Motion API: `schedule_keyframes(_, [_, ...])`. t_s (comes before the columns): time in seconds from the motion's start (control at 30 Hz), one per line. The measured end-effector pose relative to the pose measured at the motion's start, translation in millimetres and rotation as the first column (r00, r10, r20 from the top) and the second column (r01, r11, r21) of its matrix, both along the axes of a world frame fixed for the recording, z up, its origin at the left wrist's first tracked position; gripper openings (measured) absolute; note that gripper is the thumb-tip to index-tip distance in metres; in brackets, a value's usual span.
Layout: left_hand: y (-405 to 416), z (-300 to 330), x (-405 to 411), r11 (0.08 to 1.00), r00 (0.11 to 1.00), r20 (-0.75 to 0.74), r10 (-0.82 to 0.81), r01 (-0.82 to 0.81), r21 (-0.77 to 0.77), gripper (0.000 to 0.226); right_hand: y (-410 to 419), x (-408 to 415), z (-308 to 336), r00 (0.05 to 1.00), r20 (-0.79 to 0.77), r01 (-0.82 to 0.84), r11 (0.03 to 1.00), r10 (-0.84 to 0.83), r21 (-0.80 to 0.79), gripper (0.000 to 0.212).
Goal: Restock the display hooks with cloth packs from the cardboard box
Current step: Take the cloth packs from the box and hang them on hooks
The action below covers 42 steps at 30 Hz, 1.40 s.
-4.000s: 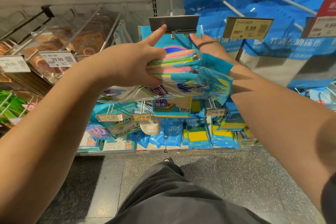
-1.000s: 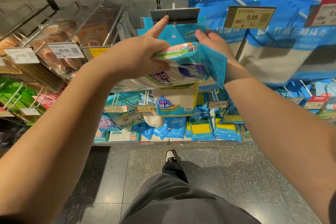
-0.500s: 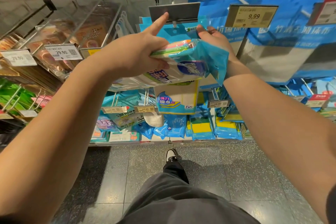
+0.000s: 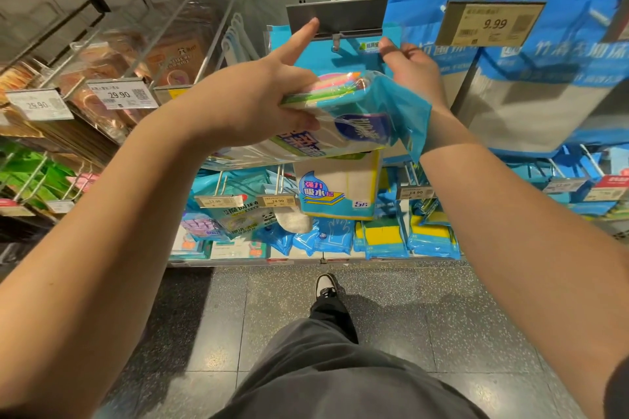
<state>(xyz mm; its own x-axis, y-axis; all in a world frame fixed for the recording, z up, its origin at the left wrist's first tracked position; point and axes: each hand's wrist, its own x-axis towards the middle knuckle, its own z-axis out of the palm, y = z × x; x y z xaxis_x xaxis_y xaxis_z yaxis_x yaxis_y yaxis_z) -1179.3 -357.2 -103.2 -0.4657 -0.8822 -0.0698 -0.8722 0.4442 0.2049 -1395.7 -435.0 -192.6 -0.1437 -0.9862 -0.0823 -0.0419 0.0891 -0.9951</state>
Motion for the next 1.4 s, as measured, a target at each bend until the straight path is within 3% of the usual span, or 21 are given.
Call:
schedule_keyframes(0.2, [-7.1,-4.1,1.9,1.000,0.999,0.034,-0.009,0.010,-0.018,0.014,-28.2,11.7,-10.2,0.997,0.025,0.066,0.998,-0.066,0.011,0.026])
schedule_keyframes(0.37, [-9.8,-6.7,0.1,1.000,0.998,0.062,0.011,-0.009,-0.023,0.024,-42.5,25.4,-6.6,0.975,0.199,0.110,0.993,-0.099,-0.049,0.018])
schedule_keyframes(0.6, [-9.2,-13.1,1.1,0.999,0.999,0.029,0.030,-0.029,-0.025,0.017,-51.9,10.5,-16.2,0.998,0.057,0.027,0.999,-0.024,-0.040,0.025])
schedule_keyframes(0.77, [-8.5,-20.2,1.1,1.000,0.994,-0.110,0.017,-0.016,0.013,0.013,-9.0,-16.9,-16.8,0.964,0.267,0.034,0.995,-0.009,-0.090,0.012])
schedule_keyframes(0.87, [-7.6,-24.5,2.9,0.998,0.972,-0.233,-0.017,0.029,0.046,0.006,20.0,-43.2,-36.2,0.897,0.441,0.042,0.999,-0.030,-0.017,0.010])
schedule_keyframes(0.97, [-6.6,-27.5,3.3,0.992,0.933,-0.357,-0.043,0.082,0.094,0.019,55.7,-57.0,-60.2,0.810,0.583,-0.087,0.996,0.072,-0.001,0.041])
schedule_keyframes(1.03, [-4.9,-27.9,3.5,0.985,0.906,-0.423,-0.025,0.096,0.146,0.023,71.6,-56.4,-60.7,0.809,0.556,-0.192,0.980,0.191,-0.058,0.051])
schedule_keyframes(1.1, [-4.8,-29.7,3.5,0.980,0.887,-0.462,-0.010,0.100,0.171,0.028,78.0,-51.5,-46.9,0.803,0.532,-0.237,0.963,0.269,-0.130,0.034])
schedule_keyframes(1.17, [-3.9,-30.6,3.3,0.979,0.862,-0.507,-0.009,0.110,0.171,0.031,81.4,-45.9,-27.6,0.779,0.583,-0.169,0.973,0.231,-0.158,0.021])
schedule_keyframes(1.33, [-1.1,-33.8,-1.0,0.975,0.832,-0.553,-0.039,0.154,0.162,0.029,84.0,-41.4,3.5,0.721,0.692,0.060,0.991,0.037,-0.116,0.010])
schedule_keyframes(1.4, [-1.0,-36.7,-3.1,0.976,0.836,-0.545,-0.058,0.164,0.147,0.038,85.4,-43.5,7.5,0.706,0.708,0.087,0.989,0.024,-0.120,0.023])
